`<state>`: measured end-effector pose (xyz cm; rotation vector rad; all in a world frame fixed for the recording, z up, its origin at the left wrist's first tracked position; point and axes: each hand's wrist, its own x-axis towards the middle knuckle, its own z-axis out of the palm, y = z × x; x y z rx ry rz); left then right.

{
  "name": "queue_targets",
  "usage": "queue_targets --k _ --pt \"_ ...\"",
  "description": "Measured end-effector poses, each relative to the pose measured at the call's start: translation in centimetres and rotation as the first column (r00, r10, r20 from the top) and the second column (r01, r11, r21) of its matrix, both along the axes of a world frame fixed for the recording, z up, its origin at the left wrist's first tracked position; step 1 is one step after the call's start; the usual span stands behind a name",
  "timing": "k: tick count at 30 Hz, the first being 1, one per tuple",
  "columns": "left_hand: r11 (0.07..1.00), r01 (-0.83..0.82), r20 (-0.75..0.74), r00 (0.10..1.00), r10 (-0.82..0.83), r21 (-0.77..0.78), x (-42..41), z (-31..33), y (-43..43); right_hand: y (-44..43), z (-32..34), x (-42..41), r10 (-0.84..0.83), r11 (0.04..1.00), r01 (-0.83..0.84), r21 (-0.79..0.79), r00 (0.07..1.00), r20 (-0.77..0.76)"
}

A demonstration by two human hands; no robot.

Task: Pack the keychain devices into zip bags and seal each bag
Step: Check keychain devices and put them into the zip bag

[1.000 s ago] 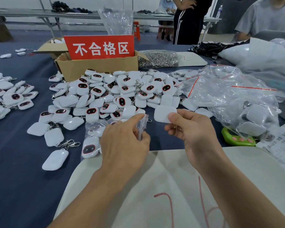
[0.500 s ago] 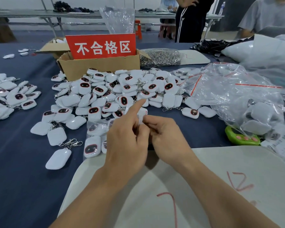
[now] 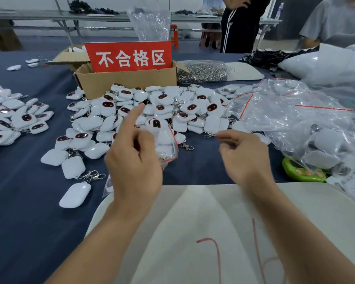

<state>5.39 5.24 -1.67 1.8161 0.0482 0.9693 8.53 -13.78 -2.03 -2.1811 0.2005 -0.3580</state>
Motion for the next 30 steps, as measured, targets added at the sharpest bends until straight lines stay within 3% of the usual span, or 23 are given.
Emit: queue_targets --k 3,5,7,9,11,14,16,22,24,27,30 --pt "0.997 0.001 0.117 0.993 0.008 -0.077 0.2 1.1 1.0 -1.3 -1.0 0.7 -0.022 0.956 -0.024 -0.292 0.988 -0.155" --pt "0.997 0.003 0.224 0.974 0.013 -0.071 0.1 1.8 1.3 -1.2 -1.4 0.9 0.018 0.934 -0.082 -0.348 0.983 -0.183" --pt "0.999 -0.036 0.235 0.971 0.034 0.002 -0.1 1.7 1.2 -1.0 -1.4 1.0 0.052 0.94 -0.094 -0.327 0.99 -0.134" --pt "0.992 -0.018 0.122 0.993 0.003 0.127 -0.3 0.8 0.6 -0.7 -1.4 1.1 0.072 0.963 -0.09 -0.255 0.994 -0.077" --pt "0.954 0.129 -0.118 0.988 -0.1 0.27 -0.4 -0.3 -0.2 -0.6 -1.6 1.1 0.084 0.957 -0.102 -0.271 0.993 -0.078" --pt "0.834 0.362 -0.44 0.883 -0.164 0.417 -0.6 -1.3 -1.4 -0.7 -2.1 1.0 0.112 0.915 -0.157 -0.372 0.984 -0.138" --pt "0.769 0.386 -0.46 0.878 -0.136 0.51 -0.7 -1.5 -1.9 -0.8 -2.1 1.0 0.101 0.92 -0.147 -0.363 0.984 -0.144" --pt "0.73 0.356 -0.454 0.888 -0.07 0.584 -0.3 -1.9 -2.3 -0.6 -1.2 0.3 0.144 0.931 -0.147 -0.335 0.989 -0.032" --pt "0.666 0.334 -0.413 0.91 -0.042 0.668 -0.4 -1.7 -2.4 -0.3 -1.2 0.1 0.164 0.933 -0.173 -0.315 0.985 -0.055" --pt "0.592 0.218 -0.325 0.943 0.078 0.776 -0.4 -1.7 -2.2 0.1 -1.2 -0.1 0.143 0.969 -0.146 -0.199 0.989 -0.028" --pt "0.619 0.181 -0.363 0.914 0.181 0.764 -0.4 -2.0 -2.3 0.4 -1.0 -0.3 0.107 0.994 -0.107 -0.02 0.994 0.006"
